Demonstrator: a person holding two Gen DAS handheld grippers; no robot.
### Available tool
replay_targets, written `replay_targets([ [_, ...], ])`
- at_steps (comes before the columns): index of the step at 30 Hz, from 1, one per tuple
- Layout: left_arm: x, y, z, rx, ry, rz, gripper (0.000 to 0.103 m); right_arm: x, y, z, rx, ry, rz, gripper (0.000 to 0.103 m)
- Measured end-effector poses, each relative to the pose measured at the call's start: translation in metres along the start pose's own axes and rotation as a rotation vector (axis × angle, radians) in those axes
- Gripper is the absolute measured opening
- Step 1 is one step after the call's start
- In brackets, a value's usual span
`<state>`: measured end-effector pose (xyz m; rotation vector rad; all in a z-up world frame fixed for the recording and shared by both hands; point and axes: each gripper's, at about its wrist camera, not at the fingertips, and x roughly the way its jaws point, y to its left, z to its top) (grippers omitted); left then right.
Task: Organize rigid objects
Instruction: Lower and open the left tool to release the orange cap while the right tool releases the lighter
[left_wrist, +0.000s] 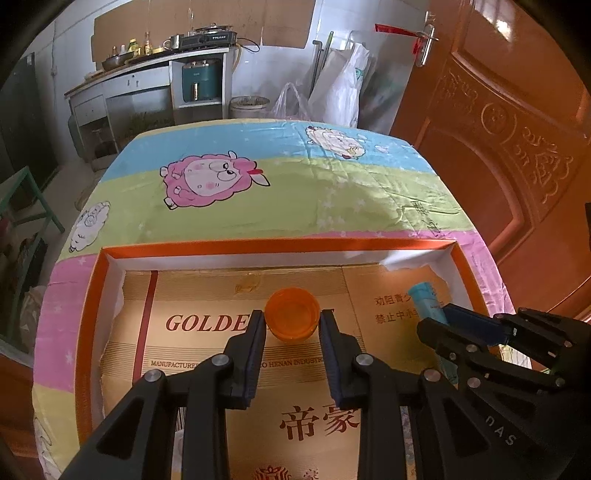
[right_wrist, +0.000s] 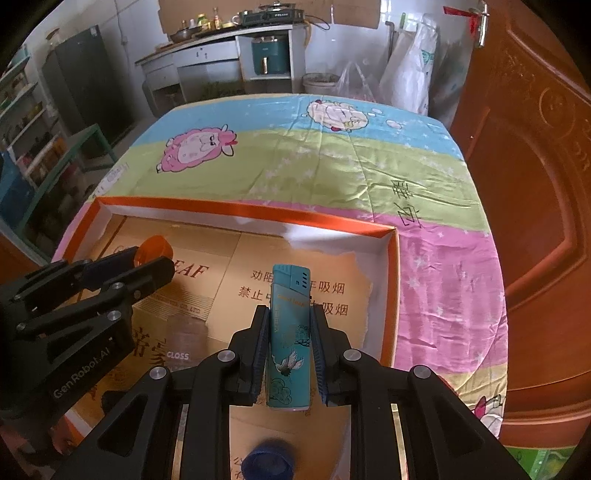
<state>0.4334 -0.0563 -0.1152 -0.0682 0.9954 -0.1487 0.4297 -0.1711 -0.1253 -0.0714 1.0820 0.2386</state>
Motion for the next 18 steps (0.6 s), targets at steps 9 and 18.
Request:
replay_targets([
  [9,0.0097,0.0027,-0.0033,-0.001,0.022,-0.013,0.030,0.0090,0.0031,-0.0019,-0.017,0.015,-0.015,0.023],
  [18,0.0097,0.0048,-0.0038,-0.003,0.021,-0.033,0.030,0.0110,0.0066,-0.0033,-0.037,0.012,-0.030,0.023],
])
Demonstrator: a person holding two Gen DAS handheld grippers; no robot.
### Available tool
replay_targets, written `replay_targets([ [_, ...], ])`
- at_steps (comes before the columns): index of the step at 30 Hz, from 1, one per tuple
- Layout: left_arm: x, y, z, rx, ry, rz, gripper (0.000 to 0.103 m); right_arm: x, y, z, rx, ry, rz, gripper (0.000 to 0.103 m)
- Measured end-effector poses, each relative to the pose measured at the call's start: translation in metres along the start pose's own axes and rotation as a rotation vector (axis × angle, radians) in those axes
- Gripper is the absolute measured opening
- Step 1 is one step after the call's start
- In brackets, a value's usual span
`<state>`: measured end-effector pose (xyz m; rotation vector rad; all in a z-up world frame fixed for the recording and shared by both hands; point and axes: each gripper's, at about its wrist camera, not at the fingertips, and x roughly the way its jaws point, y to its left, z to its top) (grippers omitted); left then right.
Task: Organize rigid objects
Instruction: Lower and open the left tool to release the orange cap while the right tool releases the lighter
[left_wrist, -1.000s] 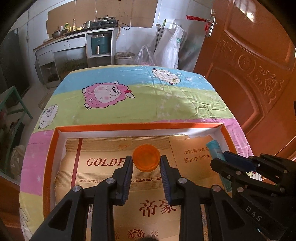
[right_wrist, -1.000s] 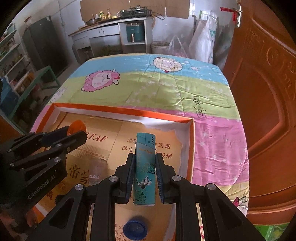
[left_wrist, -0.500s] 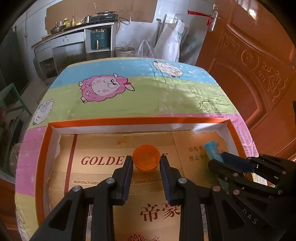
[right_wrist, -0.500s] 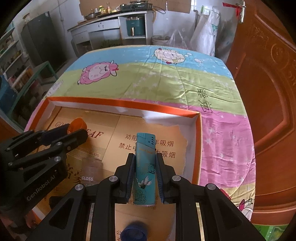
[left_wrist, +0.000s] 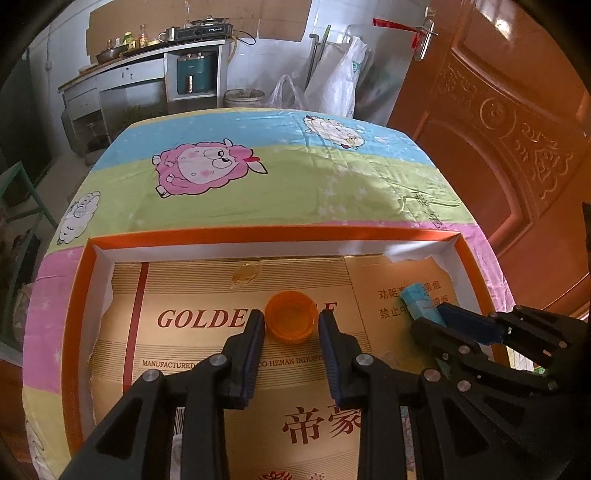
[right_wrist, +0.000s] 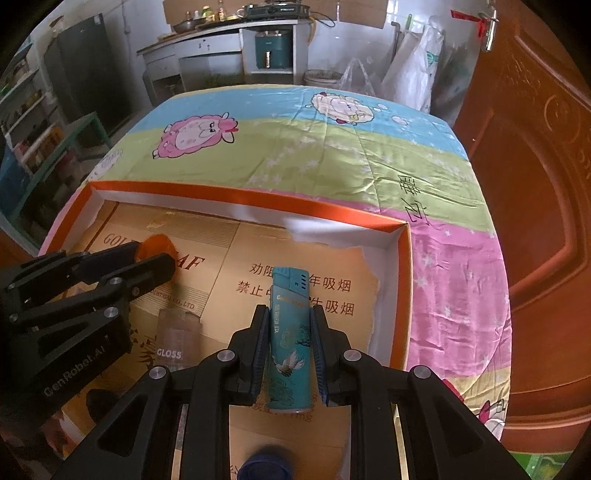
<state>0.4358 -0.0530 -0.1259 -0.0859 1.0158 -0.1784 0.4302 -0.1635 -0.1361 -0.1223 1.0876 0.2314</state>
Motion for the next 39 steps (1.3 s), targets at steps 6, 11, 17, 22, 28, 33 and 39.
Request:
replay_targets([
  [6,-0.002,0.000,-0.001,-0.004,-0.011,-0.008,0.042,-0.001,0.001,-0.001,0.002,-0.008,0.001,0.025],
  [11,-0.009,0.001,-0.001,-0.012,-0.029,-0.011,0.042,-0.003,0.000,-0.003,0.009,-0.016,0.003,0.025],
  [17,-0.021,-0.002,-0.002,-0.001,-0.051,-0.025,0.042,-0.011,0.003,-0.006,0.008,-0.033,-0.007,0.026],
  [22,-0.030,-0.006,-0.006,0.010,-0.062,-0.024,0.042,-0.021,0.004,-0.008,0.017,-0.047,-0.005,0.027],
  [28,-0.046,-0.010,-0.012,0.022,-0.081,-0.020,0.042,-0.033,0.007,-0.014,0.020,-0.058,-0.005,0.027],
  [33,-0.059,-0.013,-0.016,0.025,-0.093,-0.025,0.042,-0.045,0.011,-0.020,0.022,-0.069,-0.001,0.027],
  [39,-0.079,-0.019,-0.023,0.028,-0.117,-0.039,0.042,-0.062,0.017,-0.027,0.018,-0.086,0.000,0.027],
])
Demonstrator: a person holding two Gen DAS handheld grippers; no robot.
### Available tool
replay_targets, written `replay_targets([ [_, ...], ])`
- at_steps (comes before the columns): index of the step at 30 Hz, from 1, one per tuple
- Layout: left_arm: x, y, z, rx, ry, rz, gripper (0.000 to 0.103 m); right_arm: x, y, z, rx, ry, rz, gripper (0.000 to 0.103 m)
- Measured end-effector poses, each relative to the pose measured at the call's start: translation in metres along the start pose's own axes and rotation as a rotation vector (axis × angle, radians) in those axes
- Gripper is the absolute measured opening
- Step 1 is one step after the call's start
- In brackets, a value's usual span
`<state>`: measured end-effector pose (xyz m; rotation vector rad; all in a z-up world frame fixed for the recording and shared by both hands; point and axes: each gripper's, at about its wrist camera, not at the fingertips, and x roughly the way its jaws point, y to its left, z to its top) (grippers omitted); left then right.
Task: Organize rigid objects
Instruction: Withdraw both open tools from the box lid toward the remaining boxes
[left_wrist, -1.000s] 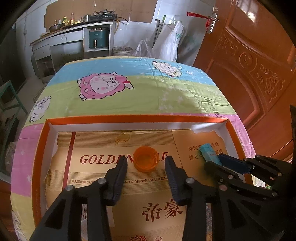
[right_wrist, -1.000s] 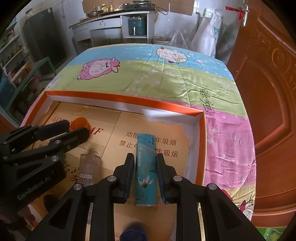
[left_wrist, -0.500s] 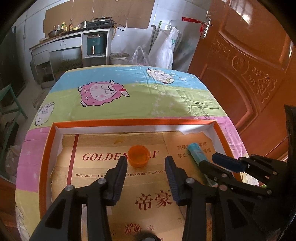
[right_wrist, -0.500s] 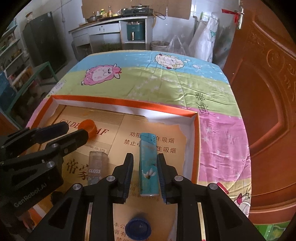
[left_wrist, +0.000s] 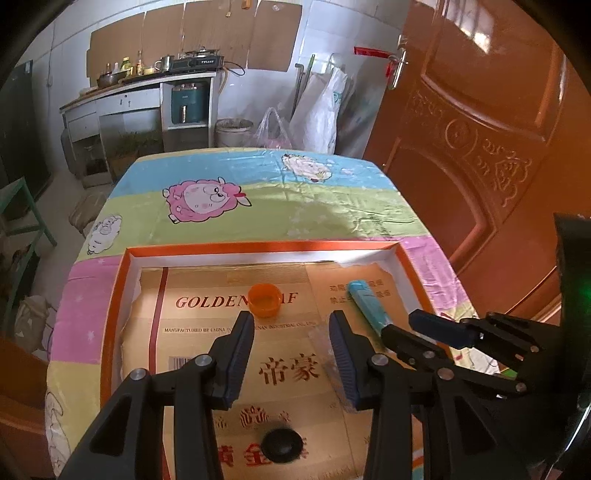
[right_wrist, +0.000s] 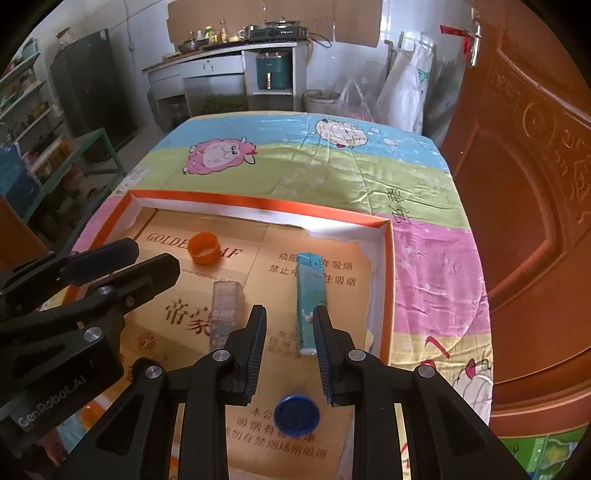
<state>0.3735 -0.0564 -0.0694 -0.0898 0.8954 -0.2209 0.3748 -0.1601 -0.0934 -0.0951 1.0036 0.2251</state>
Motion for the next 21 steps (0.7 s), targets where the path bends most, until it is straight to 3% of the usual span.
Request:
replay_targets([
  [21,-0.075,-0.006,-0.029,0.012,-0.075,-0.015,0.042,-0.060,0.025,-0.037,0.001,-0.055,0.025,0.027],
])
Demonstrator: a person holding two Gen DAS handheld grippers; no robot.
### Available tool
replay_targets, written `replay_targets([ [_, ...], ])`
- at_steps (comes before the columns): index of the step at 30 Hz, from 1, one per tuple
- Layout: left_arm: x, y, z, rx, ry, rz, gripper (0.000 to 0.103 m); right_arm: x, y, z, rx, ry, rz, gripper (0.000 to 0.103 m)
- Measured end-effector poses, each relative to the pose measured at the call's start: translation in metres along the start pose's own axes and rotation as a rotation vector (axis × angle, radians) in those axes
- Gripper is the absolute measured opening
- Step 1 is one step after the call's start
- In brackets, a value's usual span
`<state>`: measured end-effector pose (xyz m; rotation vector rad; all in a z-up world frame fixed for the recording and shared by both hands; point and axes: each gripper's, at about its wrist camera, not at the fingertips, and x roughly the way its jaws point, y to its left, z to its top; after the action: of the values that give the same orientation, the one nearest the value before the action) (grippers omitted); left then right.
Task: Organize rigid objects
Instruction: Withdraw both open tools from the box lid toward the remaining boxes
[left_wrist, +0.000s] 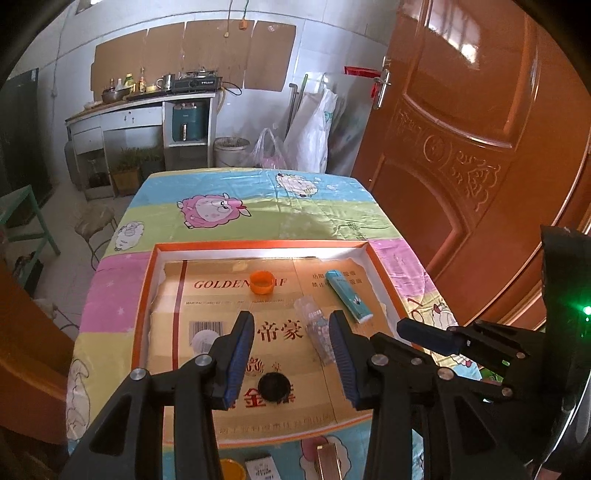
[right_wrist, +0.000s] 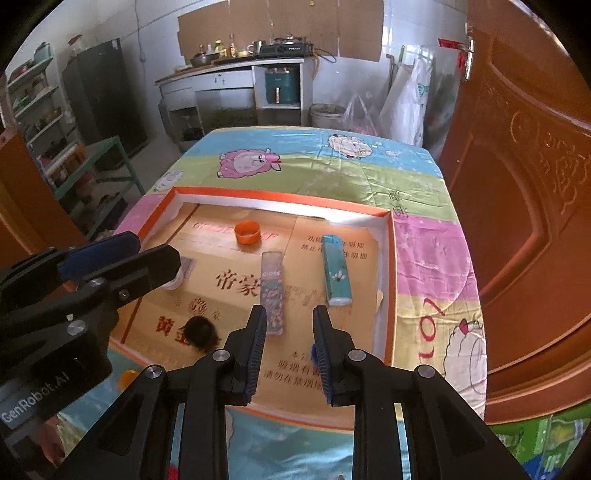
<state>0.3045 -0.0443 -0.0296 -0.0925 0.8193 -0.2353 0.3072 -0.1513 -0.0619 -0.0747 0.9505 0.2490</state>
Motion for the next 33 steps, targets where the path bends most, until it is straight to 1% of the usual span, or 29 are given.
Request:
replay_targets([
  [1,-0.002,0.000,-0.001,0.001,-0.003,0.000,0.042,-0.002,0.000,-0.002,0.002,0.000,0.002,0.027],
  [4,-0.011,0.001,-0.007,0.002,-0.012,0.002,0.042,-0.007,0.002,-0.009,0.003,-0.003,-0.001,0.036],
  [9,-0.028,0.008,-0.018,-0.009,-0.037,0.012,0.042,-0.019,0.005,-0.024,0.011,-0.017,0.004,0.038],
  [10,-0.032,0.010,-0.020,-0.013,-0.042,0.015,0.042,-0.021,0.006,-0.027,0.014,-0.018,0.005,0.041],
  [11,-0.035,0.013,-0.022,-0.016,-0.044,0.017,0.042,-0.023,0.007,-0.030,0.015,-0.020,0.006,0.049],
  [12,-0.038,0.015,-0.025,-0.020,-0.048,0.020,0.042,-0.025,0.008,-0.033,0.016,-0.022,0.007,0.050],
  [18,-0.057,0.030,-0.044,-0.047,-0.065,0.030,0.042,-0.039,0.013,-0.051,0.028,-0.042,0.019,0.050],
  [24,-0.069,0.036,-0.066,-0.073,-0.074,0.038,0.042,-0.053,0.022,-0.069,0.028,-0.068,0.010,0.050],
  [28,-0.080,0.035,-0.080,-0.082,-0.106,0.048,0.042,-0.061,0.026,-0.083,0.046,-0.085,0.005,0.050],
  [31,-0.080,0.035,-0.093,-0.085,-0.104,0.054,0.042,-0.063,0.029,-0.092,0.071,-0.093,0.014,0.050],
  [33,-0.077,0.034,-0.103,-0.084,-0.087,0.051,0.042,-0.063,0.032,-0.098,0.072,-0.098,0.002,0.050],
])
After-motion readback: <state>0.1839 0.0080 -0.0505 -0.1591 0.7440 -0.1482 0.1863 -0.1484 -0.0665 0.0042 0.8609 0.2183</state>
